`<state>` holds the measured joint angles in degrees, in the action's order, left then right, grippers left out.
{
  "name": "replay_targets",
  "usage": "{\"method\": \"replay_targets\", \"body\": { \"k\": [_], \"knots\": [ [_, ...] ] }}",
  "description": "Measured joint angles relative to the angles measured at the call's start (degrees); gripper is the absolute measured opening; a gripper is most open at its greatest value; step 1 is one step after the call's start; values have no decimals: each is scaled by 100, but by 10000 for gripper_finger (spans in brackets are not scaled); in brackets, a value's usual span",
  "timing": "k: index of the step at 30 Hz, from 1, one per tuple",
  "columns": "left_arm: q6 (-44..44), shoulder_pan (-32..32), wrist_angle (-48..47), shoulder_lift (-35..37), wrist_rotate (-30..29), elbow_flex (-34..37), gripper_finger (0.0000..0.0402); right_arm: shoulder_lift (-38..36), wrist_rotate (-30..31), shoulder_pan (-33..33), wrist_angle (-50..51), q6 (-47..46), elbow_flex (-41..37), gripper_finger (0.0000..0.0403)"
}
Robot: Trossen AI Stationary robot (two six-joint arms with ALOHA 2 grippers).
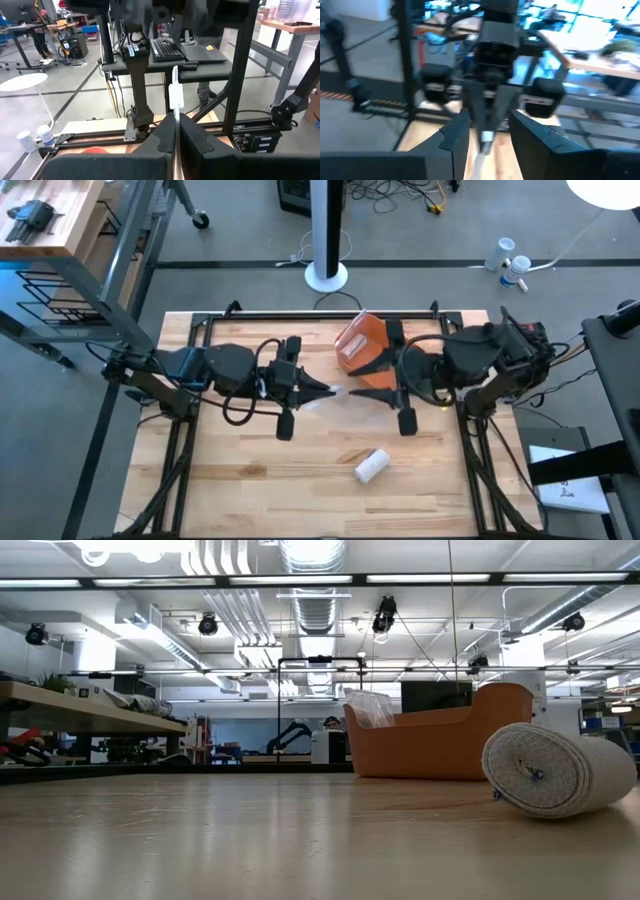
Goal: Roll bandage
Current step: Open the transparent zip bag
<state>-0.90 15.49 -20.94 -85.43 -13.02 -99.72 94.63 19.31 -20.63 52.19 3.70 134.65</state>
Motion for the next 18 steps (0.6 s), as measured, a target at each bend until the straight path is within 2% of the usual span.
{"method": "replay_targets", "body": {
  "k": [18],
  "knots": [
    [-11,4,16,15,7,0,0,376,24,3,67,83,-13,9]
  ]
}}
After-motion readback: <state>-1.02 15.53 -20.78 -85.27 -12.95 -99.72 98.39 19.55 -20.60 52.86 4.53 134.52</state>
